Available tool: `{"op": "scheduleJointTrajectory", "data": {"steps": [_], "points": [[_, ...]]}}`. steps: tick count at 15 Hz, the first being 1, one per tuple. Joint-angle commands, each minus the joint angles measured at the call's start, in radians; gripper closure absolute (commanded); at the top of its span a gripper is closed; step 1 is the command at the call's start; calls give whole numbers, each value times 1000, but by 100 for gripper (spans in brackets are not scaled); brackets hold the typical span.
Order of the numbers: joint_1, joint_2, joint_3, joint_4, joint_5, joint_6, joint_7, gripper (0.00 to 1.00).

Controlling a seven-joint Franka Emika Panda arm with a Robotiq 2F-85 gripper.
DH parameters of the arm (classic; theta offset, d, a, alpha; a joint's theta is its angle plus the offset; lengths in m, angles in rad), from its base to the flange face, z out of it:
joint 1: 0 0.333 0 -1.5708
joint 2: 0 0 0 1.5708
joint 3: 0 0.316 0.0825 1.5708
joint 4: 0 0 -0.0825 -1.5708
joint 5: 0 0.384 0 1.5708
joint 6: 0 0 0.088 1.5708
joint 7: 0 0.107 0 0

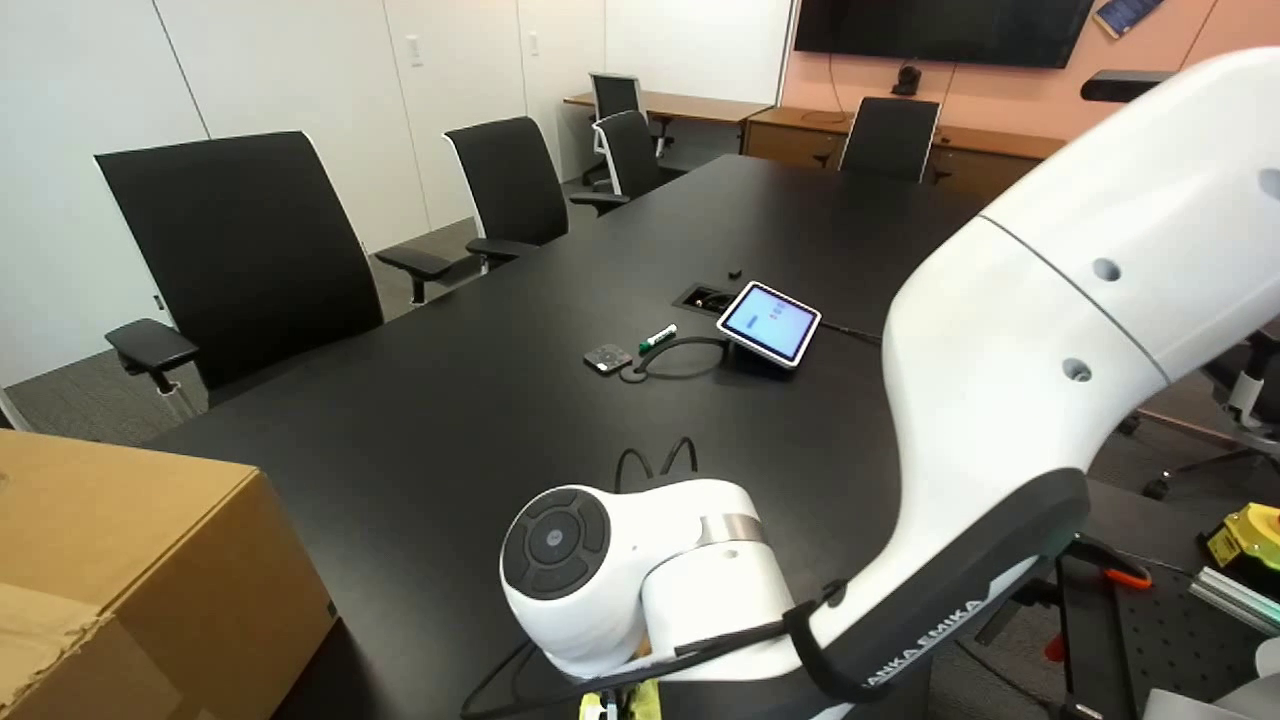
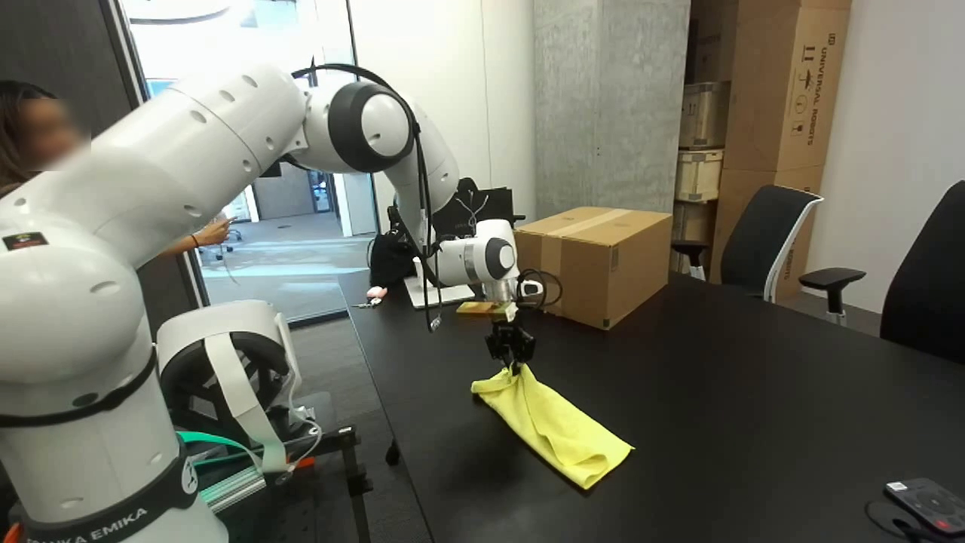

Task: Fold the towel in half

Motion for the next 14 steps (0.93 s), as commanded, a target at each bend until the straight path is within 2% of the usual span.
{"op": "scheduleJointTrajectory", "data": {"steps": [1, 5, 8, 9, 11, 14], "points": [[13, 54, -4, 148, 6, -53, 6, 57], [-7, -7, 12, 170, 34, -136, -11, 26], [-43, -124, -7, 56, 41, -253, 11, 4], [-62, -169, -11, 11, 42, -295, 14, 1], [-89, -243, -28, -74, 36, -379, 55, 0], [-163, -365, -15, -201, 75, -503, 67, 0]]}}
